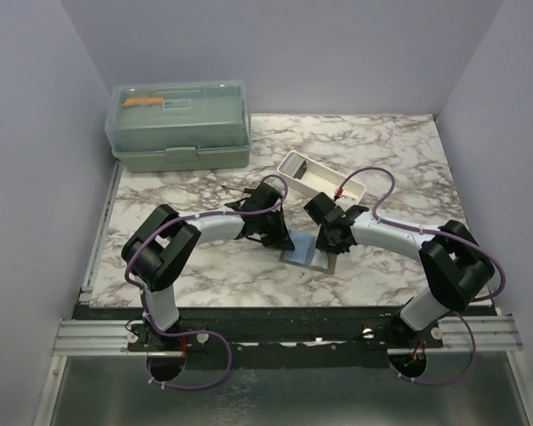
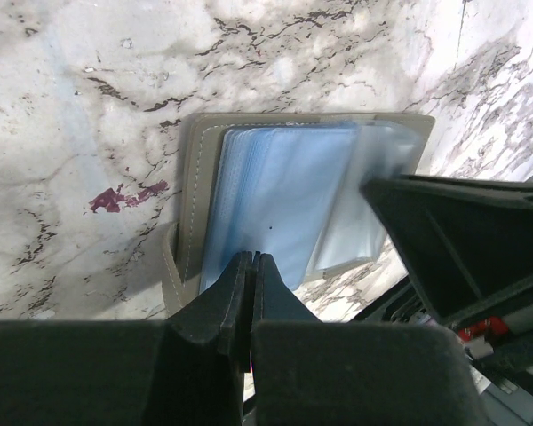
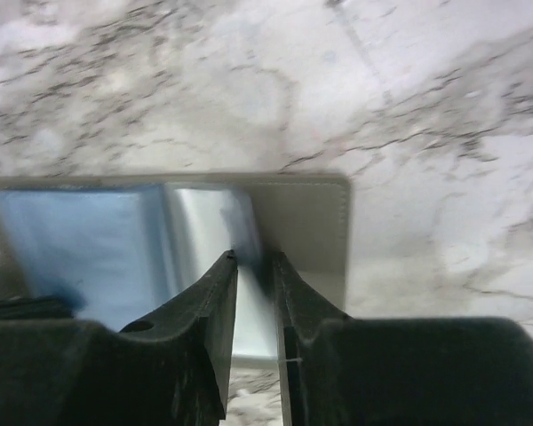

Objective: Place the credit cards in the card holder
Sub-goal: Open the card holder at the center of the board.

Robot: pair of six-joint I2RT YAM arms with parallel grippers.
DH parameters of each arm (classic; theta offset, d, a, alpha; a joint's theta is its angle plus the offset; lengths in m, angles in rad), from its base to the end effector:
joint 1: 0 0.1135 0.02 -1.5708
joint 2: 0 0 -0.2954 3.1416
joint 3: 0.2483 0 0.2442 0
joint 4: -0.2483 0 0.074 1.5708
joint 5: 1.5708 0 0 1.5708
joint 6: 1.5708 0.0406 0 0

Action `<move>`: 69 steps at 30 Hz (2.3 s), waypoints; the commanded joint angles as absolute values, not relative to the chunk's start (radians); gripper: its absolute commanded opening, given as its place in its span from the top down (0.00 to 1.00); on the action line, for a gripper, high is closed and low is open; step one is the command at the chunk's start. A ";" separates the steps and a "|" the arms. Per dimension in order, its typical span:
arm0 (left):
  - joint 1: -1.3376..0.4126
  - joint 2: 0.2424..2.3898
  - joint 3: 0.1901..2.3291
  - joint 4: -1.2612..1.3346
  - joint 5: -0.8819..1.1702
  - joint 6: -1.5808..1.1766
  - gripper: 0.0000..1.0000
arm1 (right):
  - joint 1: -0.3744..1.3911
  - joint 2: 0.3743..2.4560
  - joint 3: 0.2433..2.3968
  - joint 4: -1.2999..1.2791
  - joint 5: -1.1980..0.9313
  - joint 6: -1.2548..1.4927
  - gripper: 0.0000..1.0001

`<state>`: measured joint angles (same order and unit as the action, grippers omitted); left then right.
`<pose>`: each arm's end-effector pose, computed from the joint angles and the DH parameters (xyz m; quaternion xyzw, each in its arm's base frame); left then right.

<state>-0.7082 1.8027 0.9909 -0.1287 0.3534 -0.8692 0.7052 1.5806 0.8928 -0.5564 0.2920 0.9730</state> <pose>0.2646 -0.2451 0.1800 -0.0209 0.9373 -0.3343 0.0965 0.2209 0.1727 0.1981 0.1538 0.9643 0.0238 0.2143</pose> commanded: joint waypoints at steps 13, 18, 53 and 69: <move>-0.696 1.787 1.014 -0.218 0.335 -0.775 1.00 | 0.702 1.643 0.874 -0.757 0.490 1.006 0.74; -0.713 1.734 1.051 -0.207 0.423 -0.745 1.00 | 0.701 1.561 0.785 -0.588 0.381 0.957 0.90; -0.807 1.993 0.995 0.078 0.431 -0.995 1.00 | 0.773 1.358 0.890 -0.602 0.350 0.908 0.51; -0.793 1.961 0.983 0.052 0.405 -0.986 1.00 | 0.688 1.529 0.803 -0.571 0.281 0.980 0.87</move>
<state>-0.8082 1.9633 1.0187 0.1333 0.5049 -1.0164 0.6861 1.4948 0.8387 -0.4610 0.3035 0.9287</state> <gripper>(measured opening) 0.018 0.119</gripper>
